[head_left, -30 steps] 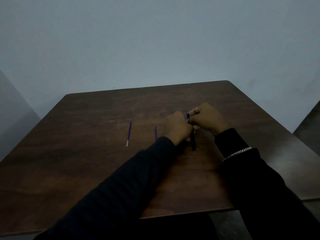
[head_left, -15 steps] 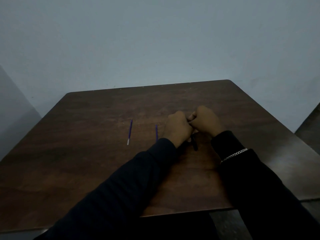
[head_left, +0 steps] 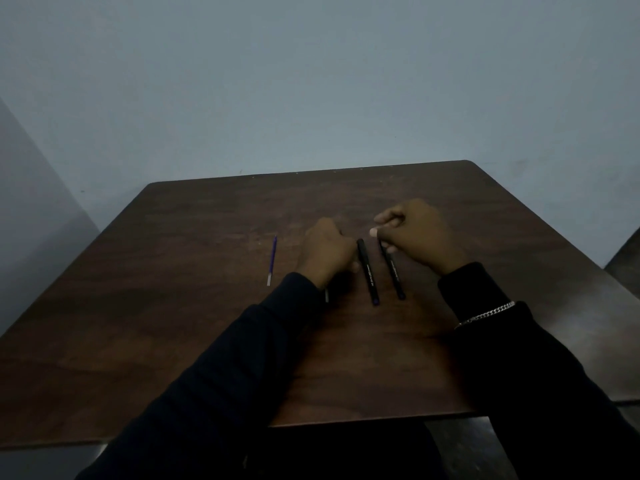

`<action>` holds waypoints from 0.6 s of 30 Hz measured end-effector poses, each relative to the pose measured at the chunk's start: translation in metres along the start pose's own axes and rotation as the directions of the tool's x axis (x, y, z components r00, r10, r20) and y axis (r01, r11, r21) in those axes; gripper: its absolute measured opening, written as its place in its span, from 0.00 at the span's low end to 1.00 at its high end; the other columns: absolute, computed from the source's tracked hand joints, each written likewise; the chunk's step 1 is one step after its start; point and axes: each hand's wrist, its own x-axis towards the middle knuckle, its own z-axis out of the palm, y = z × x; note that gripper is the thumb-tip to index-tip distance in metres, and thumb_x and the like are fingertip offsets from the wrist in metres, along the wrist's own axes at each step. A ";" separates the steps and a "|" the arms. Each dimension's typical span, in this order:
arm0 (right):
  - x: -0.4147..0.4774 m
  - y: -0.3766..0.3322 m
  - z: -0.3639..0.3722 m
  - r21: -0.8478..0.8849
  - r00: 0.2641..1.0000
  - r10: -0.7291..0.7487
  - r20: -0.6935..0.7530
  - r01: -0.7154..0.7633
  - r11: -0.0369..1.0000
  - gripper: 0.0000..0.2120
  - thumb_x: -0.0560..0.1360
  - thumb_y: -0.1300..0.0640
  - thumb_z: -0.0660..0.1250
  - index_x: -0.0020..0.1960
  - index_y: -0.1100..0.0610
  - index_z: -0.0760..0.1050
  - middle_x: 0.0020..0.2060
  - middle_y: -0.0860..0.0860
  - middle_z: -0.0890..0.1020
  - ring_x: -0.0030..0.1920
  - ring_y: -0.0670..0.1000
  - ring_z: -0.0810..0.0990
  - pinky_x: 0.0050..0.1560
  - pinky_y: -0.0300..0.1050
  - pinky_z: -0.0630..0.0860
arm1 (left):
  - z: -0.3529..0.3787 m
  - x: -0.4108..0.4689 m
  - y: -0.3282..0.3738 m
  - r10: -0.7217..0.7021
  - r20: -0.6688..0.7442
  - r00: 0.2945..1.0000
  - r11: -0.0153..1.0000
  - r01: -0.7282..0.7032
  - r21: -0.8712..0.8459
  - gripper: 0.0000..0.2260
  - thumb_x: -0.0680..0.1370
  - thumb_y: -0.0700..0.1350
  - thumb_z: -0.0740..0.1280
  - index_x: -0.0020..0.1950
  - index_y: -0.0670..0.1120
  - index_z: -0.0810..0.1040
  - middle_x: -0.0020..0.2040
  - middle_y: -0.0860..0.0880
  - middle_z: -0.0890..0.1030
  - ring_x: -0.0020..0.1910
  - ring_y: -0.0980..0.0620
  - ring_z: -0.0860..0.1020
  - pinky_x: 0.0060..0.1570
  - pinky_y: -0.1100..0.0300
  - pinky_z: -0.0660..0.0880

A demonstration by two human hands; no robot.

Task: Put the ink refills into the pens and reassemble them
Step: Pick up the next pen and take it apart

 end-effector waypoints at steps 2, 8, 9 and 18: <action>-0.003 -0.007 0.004 -0.048 0.999 0.001 0.051 0.001 0.999 0.06 0.74 0.57 0.76 0.48 0.59 0.83 0.30 0.53 0.86 0.30 0.47 0.86 0.37 0.40 0.83 | -0.002 -0.002 -0.001 -0.037 0.035 0.999 0.997 0.039 -0.066 0.05 0.83 0.40 0.68 0.50 0.40 0.80 0.39 0.43 0.87 0.33 0.51 0.88 0.43 0.49 0.88; -0.006 -0.016 0.019 -0.161 0.973 0.099 0.208 -0.066 0.985 0.02 0.75 0.66 0.73 0.46 0.65 0.83 0.37 0.57 0.85 0.30 0.46 0.85 0.32 0.41 0.84 | -0.001 -0.008 0.006 -0.083 0.104 0.991 0.978 0.101 -0.181 0.05 0.82 0.33 0.66 0.47 0.38 0.79 0.41 0.41 0.84 0.25 0.54 0.84 0.27 0.61 0.80; -0.006 -0.017 0.020 -0.176 0.971 0.097 0.220 -0.058 0.983 0.03 0.75 0.67 0.72 0.48 0.65 0.83 0.39 0.58 0.86 0.33 0.48 0.86 0.37 0.46 0.86 | 0.000 -0.008 0.007 -0.088 0.104 0.991 0.979 0.105 -0.172 0.05 0.82 0.33 0.66 0.47 0.38 0.79 0.41 0.41 0.84 0.26 0.54 0.84 0.27 0.61 0.81; -0.010 -0.015 0.025 0.053 0.954 0.155 0.256 -0.174 0.983 0.15 0.72 0.71 0.75 0.57 0.62 0.80 0.46 0.55 0.82 0.42 0.51 0.85 0.39 0.42 0.85 | 0.003 -0.008 0.002 -0.112 0.068 0.991 0.977 0.123 -0.176 0.02 0.81 0.35 0.70 0.50 0.37 0.82 0.43 0.41 0.86 0.37 0.48 0.86 0.31 0.59 0.82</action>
